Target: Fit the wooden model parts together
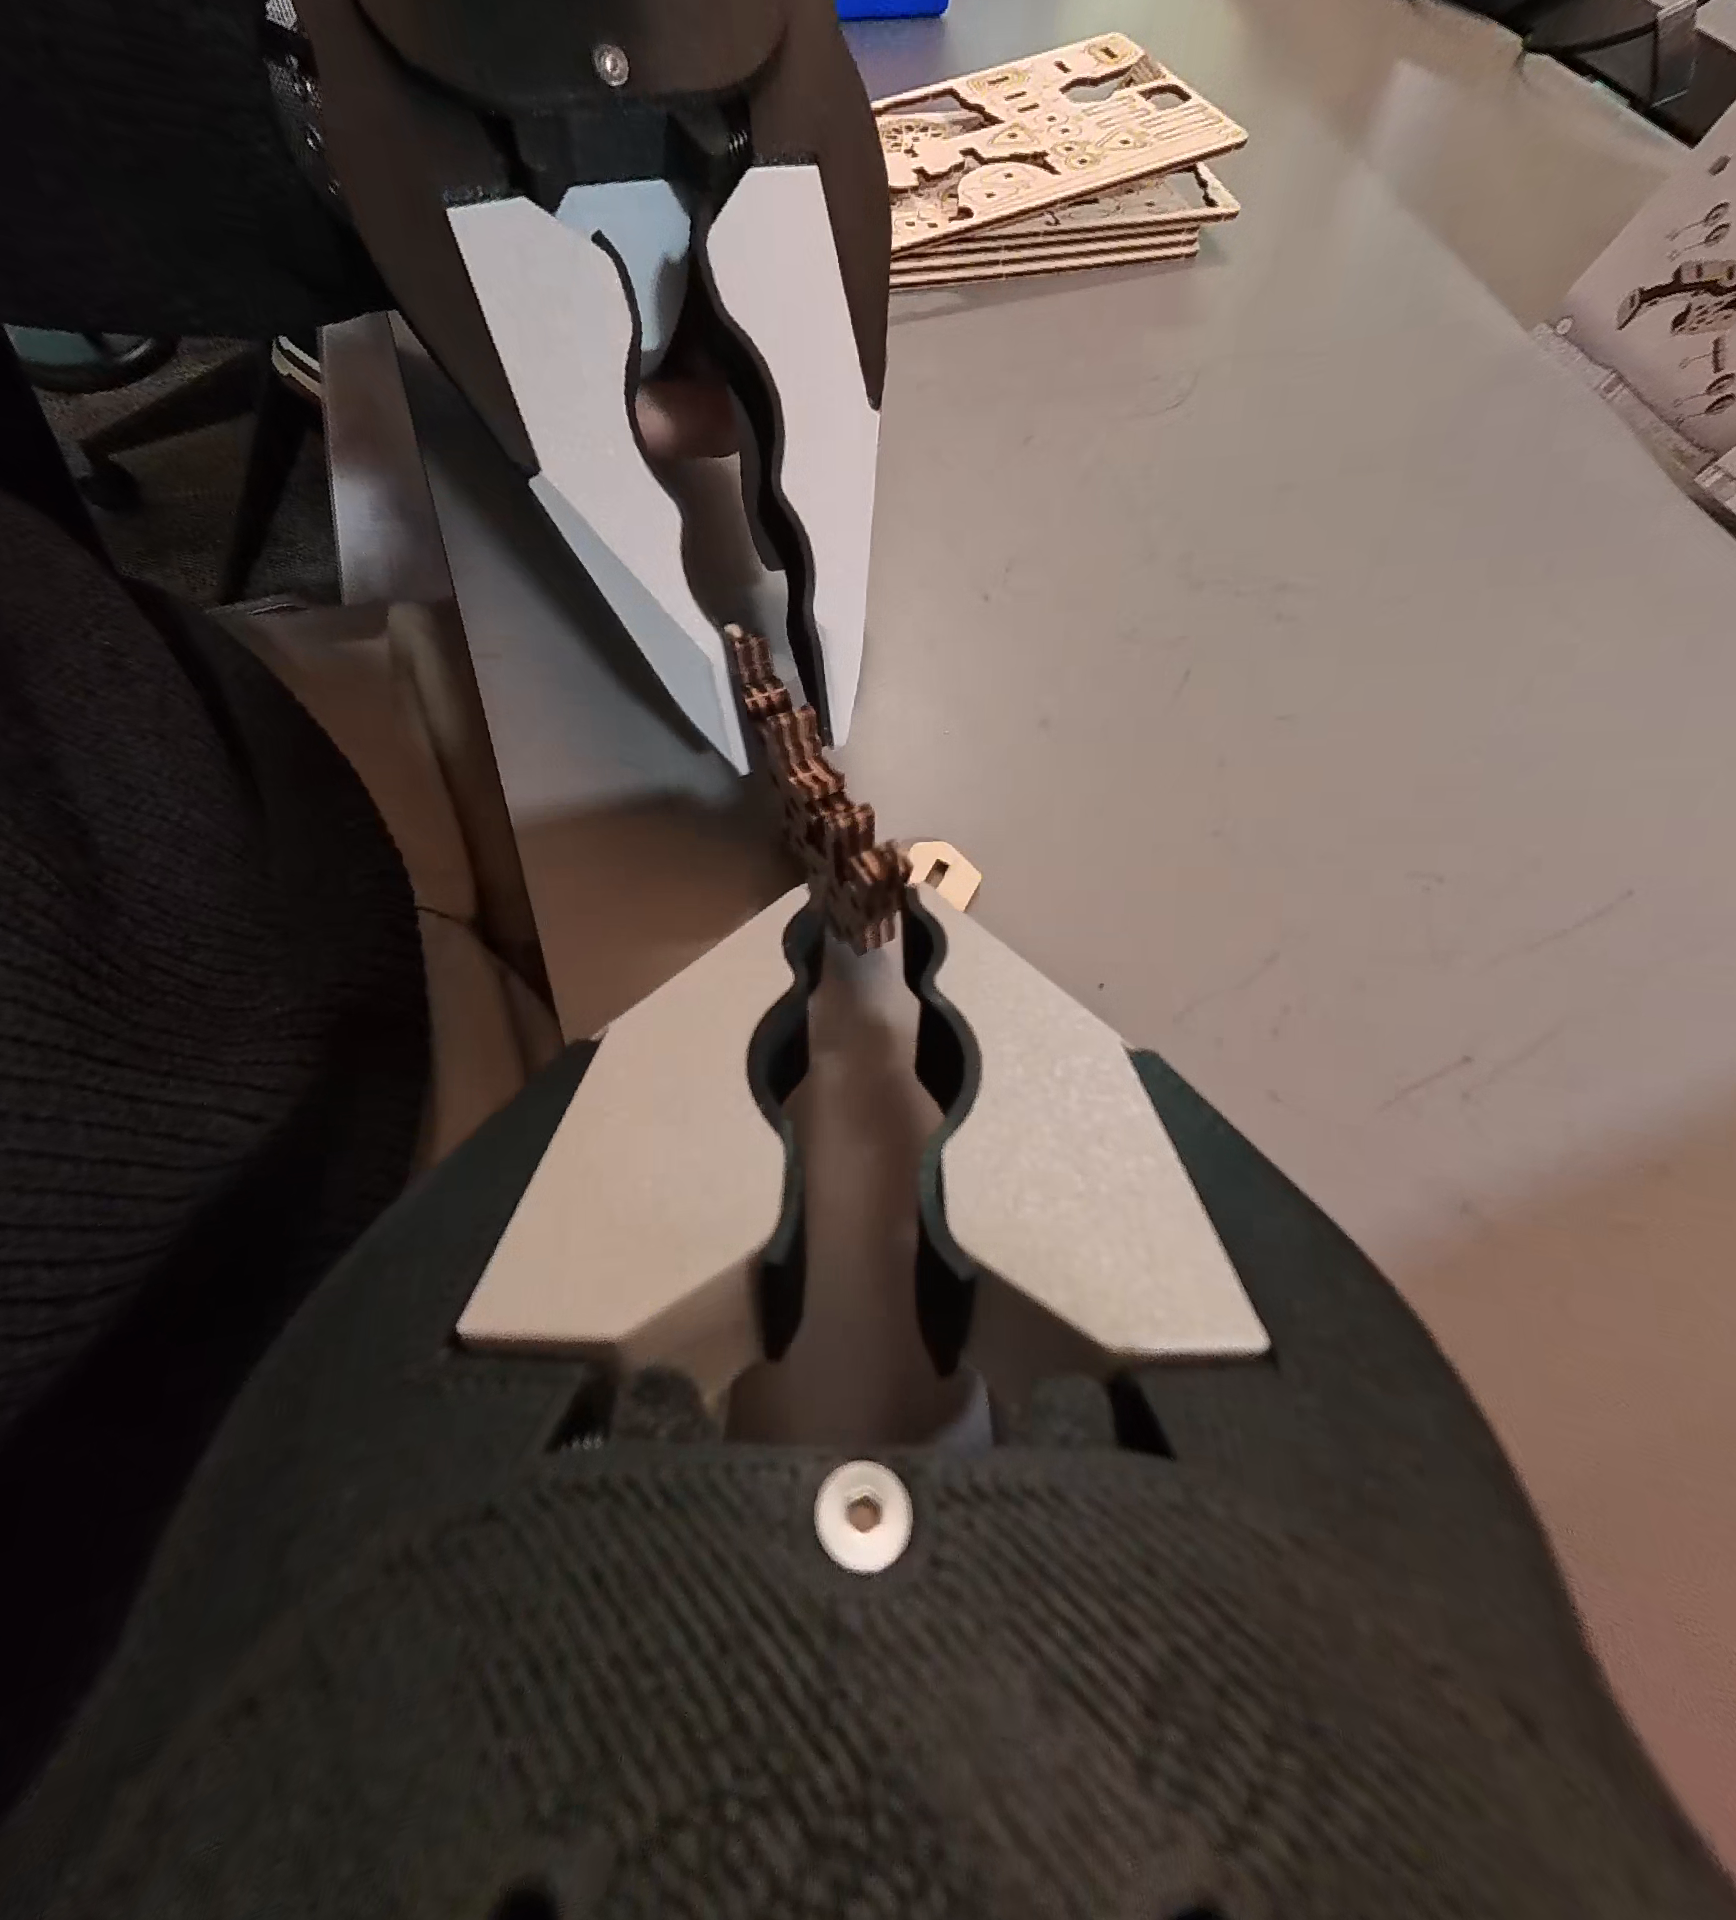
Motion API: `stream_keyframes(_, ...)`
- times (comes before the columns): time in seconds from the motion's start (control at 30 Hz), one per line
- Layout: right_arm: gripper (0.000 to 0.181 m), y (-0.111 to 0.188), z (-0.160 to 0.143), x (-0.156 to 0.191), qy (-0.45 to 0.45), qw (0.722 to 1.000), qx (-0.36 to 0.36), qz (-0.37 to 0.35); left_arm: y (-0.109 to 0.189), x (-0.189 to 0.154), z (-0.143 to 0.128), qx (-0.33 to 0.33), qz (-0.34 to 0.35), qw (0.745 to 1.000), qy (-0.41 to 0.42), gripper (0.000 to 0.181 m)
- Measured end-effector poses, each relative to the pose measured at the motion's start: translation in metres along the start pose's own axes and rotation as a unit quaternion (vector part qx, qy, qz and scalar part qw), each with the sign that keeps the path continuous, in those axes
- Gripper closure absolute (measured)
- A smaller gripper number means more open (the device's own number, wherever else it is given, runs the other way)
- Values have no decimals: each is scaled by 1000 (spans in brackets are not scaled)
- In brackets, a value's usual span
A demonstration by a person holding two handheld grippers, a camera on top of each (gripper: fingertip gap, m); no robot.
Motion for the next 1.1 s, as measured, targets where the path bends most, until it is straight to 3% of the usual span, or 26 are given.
stream_keyframes(0.67, 154, -5, -5, 1, 0, 999, 33, 0, 0, 1, 0, 1, 5, 1000, 4, 166)
stream_keyframes(0.9, 149, 2, -10, -6, -20, 999, 32, -2, 7, 4, 2, -25, -13, 999, 24, 158)
stream_keyframes(1.1, 149, 11, -10, -14, -49, 999, 6, -5, 26, 20, 7, -96, -44, 990, 92, 157)
Point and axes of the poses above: each gripper's, where its closed fingertips meet, y back along the fingers, z out of its top, x = y × z across the jaws, the point moved 7 cm from there along y, back along the fingers, and after that the axes turned 13 degrees about x, right-handed, at the moved point
